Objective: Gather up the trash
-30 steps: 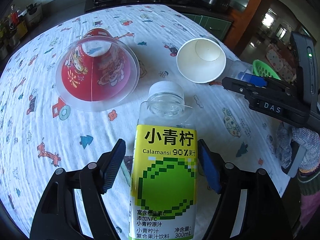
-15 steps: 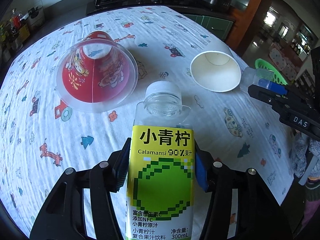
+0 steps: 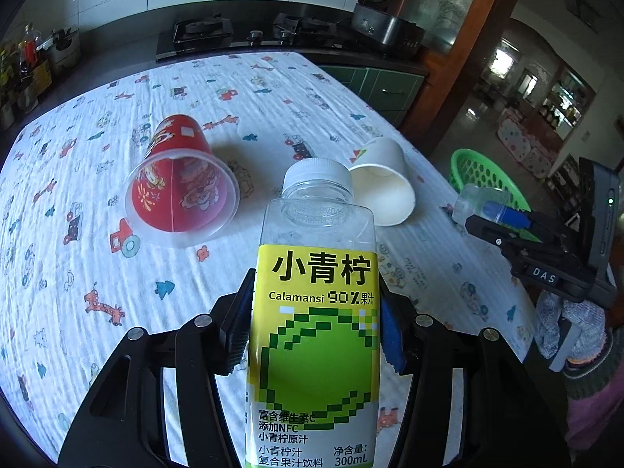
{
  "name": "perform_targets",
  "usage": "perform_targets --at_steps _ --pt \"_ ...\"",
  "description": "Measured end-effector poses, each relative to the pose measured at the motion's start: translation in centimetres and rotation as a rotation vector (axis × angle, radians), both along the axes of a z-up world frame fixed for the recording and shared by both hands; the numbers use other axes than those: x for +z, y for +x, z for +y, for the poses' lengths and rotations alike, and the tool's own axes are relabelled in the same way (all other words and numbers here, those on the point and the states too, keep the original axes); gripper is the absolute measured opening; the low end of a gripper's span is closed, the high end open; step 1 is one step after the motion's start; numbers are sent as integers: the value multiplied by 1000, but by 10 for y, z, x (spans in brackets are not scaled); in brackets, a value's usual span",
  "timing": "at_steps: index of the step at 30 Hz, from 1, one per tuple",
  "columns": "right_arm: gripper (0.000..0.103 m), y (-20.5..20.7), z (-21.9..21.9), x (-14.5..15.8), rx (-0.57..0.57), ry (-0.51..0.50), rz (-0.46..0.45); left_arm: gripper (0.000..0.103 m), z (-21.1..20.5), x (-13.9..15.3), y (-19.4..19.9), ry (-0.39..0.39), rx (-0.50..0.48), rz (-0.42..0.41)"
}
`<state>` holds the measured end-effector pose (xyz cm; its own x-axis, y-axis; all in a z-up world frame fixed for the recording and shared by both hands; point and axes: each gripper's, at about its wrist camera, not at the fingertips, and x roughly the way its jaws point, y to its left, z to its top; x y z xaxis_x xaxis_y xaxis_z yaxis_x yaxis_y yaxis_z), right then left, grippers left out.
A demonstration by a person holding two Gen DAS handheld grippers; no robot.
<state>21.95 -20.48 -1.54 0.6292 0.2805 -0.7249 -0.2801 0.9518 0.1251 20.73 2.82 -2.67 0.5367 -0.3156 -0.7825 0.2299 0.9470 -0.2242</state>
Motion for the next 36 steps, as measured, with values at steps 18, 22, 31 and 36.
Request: perform_targets --at_steps 18,22,31,36 --pt "61 -6 -158 3 -303 -48 4 55 -117 31 36 -27 -208 -16" --pt "61 -1 -189 -7 -359 -71 25 55 -148 38 47 -21 -249 -23" --pt "64 13 -235 -28 -425 -32 50 55 -215 50 62 -5 -329 -46" --pt "69 11 -243 -29 -427 -22 35 55 -249 48 69 1 -373 -45"
